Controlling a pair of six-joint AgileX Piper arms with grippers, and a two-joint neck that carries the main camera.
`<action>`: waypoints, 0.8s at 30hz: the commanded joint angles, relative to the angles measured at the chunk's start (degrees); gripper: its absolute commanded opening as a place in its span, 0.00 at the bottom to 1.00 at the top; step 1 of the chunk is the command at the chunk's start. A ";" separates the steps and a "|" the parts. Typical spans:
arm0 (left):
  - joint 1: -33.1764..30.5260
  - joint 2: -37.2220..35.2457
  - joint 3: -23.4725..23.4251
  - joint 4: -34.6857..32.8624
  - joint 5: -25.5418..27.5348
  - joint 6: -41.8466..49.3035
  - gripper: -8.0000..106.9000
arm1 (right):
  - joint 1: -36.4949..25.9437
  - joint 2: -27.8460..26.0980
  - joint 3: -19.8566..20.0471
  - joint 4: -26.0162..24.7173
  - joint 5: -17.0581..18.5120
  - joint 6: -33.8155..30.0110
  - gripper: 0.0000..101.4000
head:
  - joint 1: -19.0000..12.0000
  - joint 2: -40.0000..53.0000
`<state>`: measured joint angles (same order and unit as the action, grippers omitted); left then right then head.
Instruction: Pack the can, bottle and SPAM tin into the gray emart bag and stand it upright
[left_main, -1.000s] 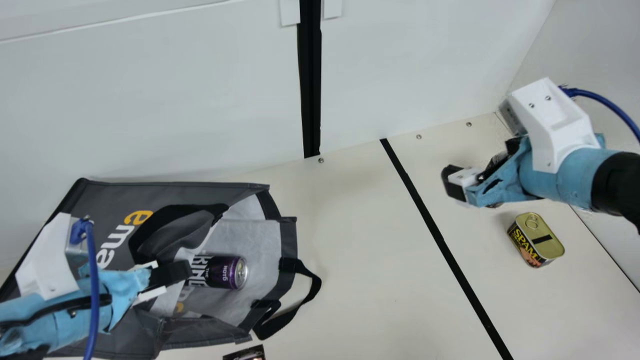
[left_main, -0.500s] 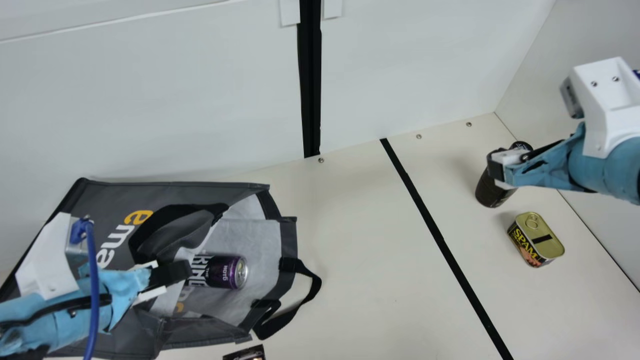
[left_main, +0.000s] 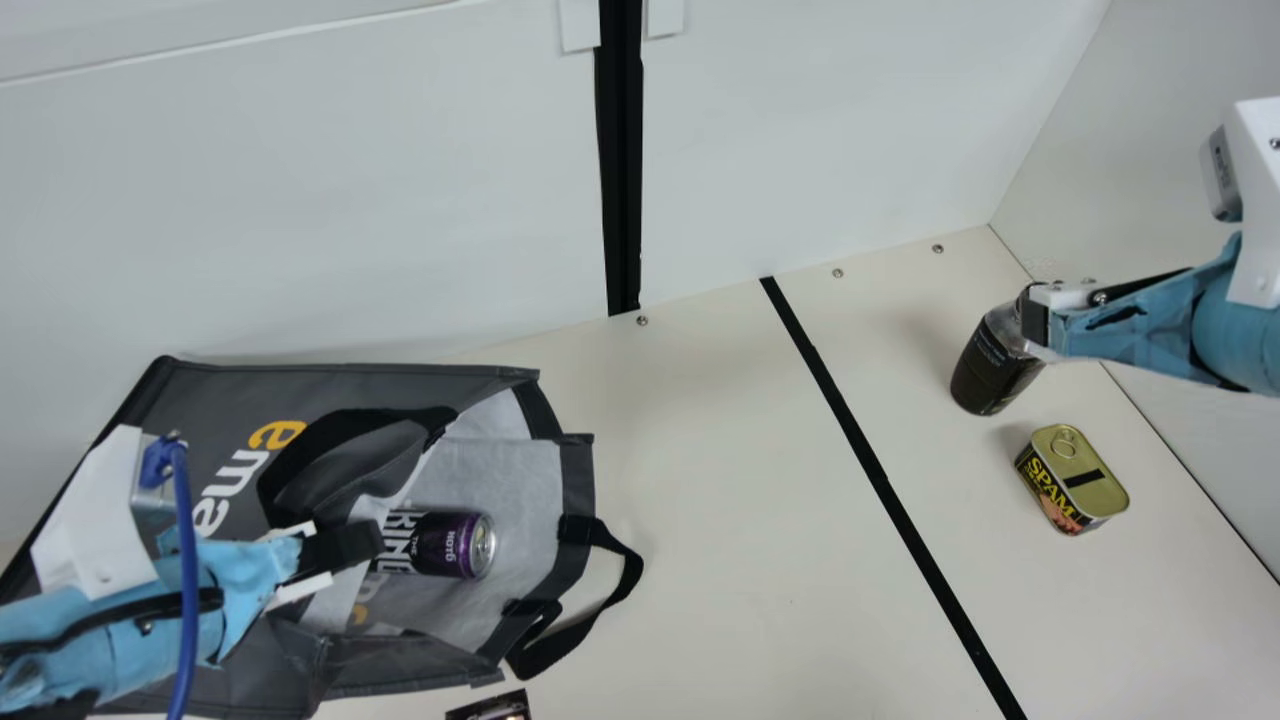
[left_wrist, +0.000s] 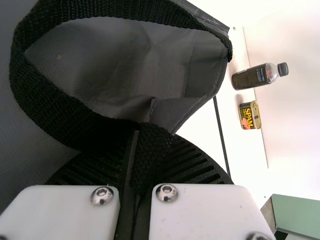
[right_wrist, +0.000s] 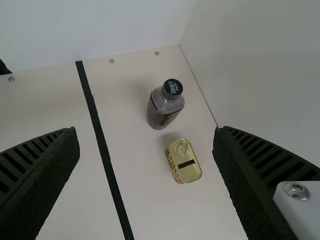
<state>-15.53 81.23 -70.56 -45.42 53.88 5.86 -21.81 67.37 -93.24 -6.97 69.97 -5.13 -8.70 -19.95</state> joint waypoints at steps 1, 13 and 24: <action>0.00 0.00 0.00 0.00 0.00 0.00 0.00 | 0.29 -0.42 0.40 -0.69 -0.07 0.97 0.94 | -1.30 -0.05; 0.00 0.00 0.00 0.00 0.00 0.00 0.00 | 0.91 -2.97 2.40 -1.38 -0.07 3.75 0.94 | -1.30 -0.05; 0.00 0.00 0.00 0.00 0.00 0.00 0.00 | 0.83 -4.05 3.65 -0.53 -0.07 4.21 0.94 | -1.30 -0.05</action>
<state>-15.53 81.23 -70.56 -45.42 53.88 5.86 -20.90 63.32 -89.68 -7.73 69.86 -0.89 -8.70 -19.95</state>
